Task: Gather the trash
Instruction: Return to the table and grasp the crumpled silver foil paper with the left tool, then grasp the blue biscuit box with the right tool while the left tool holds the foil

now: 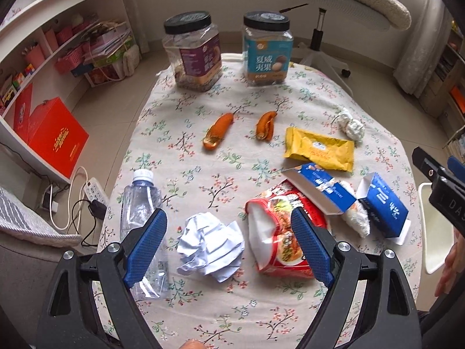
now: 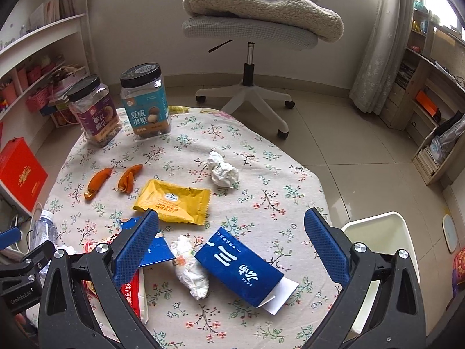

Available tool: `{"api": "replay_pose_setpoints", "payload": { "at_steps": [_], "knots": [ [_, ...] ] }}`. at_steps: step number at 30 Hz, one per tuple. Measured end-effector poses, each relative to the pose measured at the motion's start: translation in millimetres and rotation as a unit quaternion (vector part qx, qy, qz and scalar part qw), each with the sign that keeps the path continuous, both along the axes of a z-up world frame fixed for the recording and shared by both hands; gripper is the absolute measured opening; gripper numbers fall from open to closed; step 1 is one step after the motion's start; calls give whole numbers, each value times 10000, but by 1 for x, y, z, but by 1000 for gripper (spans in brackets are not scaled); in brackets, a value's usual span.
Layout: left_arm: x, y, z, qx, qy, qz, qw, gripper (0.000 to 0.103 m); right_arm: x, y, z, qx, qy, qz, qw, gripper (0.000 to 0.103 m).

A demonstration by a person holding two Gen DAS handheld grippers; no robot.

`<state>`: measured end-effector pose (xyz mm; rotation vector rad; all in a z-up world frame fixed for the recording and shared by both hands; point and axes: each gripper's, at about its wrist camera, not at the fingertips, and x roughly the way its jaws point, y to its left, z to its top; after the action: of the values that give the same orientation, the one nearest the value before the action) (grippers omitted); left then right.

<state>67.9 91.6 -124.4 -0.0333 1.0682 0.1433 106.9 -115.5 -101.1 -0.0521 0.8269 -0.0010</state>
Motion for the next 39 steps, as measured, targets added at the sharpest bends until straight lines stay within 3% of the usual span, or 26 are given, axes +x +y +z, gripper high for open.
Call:
{"api": "replay_pose_setpoints", "payload": {
  "at_steps": [4, 8, 11, 16, 18, 22, 29, 36, 39],
  "knots": [
    [-4, 20, -21, -190, 415, 136, 9989, 85, 4, 15, -7, -22, 122, 121, 9998, 96],
    [-7, 24, -33, -138, 601, 58, 9981, 84, 10, 23, -15, 10, 285, 174, 9994, 96],
    [-8, 25, -37, -170, 648, -2, 9978, 76, 13, 27, -22, 31, 426, 207, 9989, 96],
    [-4, 24, -53, -264, 926, -209, 9951, 46, 15, 35, -33, -82, 645, 361, 9972, 96],
    [-3, 25, -56, -360, 969, -229, 9944, 22, 16, 39, -38, -108, 729, 510, 9960, 96],
    [-4, 28, -44, -570, 754, -302, 9951, 19, 20, 47, -48, 193, 1141, 999, 9882, 96],
    [-7, 35, -1, -1047, 182, -401, 9935, 19, 48, 53, -76, 1159, 1974, 1172, 9664, 96],
    [-8, 44, 28, -1209, -259, -444, 9913, 19, 73, 61, -106, 1654, 2539, 1173, 9457, 96],
    [-5, 46, 27, -1240, -238, -420, 9911, 19, 75, 66, -112, 1569, 2571, 1215, 9458, 96]
  ]
}}
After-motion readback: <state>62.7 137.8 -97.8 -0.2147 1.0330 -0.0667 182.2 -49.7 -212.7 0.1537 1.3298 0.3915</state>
